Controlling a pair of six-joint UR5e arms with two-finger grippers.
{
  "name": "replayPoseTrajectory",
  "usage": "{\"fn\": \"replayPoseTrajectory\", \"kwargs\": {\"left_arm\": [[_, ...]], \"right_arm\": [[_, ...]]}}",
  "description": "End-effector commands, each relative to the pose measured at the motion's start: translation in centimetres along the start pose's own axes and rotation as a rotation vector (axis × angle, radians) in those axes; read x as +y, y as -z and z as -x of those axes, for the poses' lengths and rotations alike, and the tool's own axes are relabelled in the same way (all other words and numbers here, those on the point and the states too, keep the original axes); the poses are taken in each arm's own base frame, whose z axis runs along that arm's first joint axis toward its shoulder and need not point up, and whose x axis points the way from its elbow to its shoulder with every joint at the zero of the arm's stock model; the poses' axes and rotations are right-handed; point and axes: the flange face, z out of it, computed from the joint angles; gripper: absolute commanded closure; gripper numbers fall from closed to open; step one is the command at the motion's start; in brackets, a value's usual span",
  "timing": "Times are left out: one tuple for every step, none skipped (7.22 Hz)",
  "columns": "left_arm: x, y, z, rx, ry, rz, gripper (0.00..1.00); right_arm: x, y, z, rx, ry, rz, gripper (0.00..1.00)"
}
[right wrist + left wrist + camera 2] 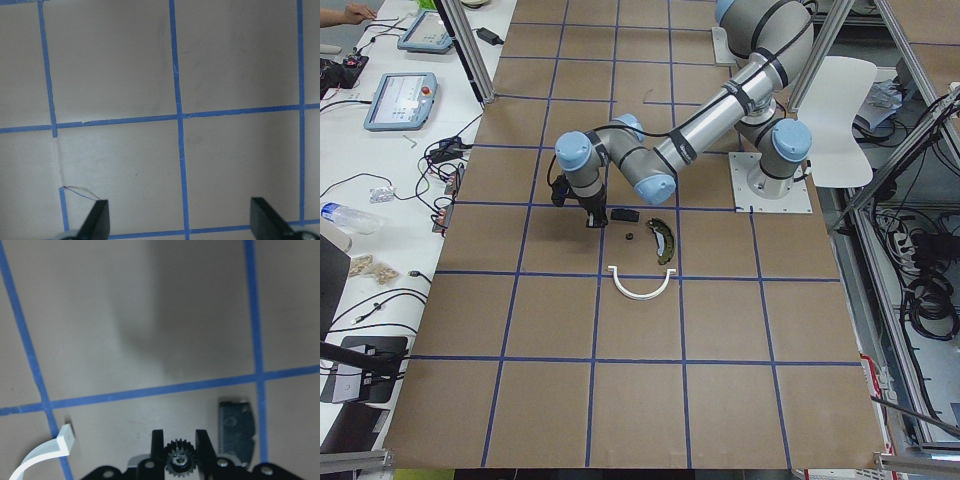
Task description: Place bearing gear from tray to pile
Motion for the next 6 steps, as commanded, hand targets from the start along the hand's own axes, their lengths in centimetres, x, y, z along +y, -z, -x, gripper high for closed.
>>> {"fn": "replayPoseTrajectory", "kwargs": {"left_arm": [[1.8, -2.8, 1.6, 0.008, 0.017, 0.002, 1.00], [1.9, -3.9, 1.3, 0.024, 0.019, 0.014, 1.00], [1.9, -4.3, 1.0, 0.031, 0.023, 0.020, 1.00], [1.9, -4.8, 0.7, 0.041, 0.021, 0.025, 1.00], [2.4, -5.9, 0.2, 0.056, 0.020, 0.044, 1.00], [3.0, -6.1, -0.3, 0.059, 0.018, 0.052, 1.00]], "right_arm": [[0.0, -0.1, 0.0, 0.000, 0.000, 0.002, 0.00], [0.0, -0.1, 0.0, 0.000, 0.000, 0.002, 0.00], [0.0, -0.1, 0.0, 0.000, 0.000, 0.001, 0.00], [0.1, -0.1, 0.0, 0.000, 0.000, 0.002, 0.00], [0.0, -0.1, 0.0, -0.001, 0.000, 0.004, 0.00], [0.0, -0.2, 0.0, 0.000, 0.000, 0.004, 0.00]]}}
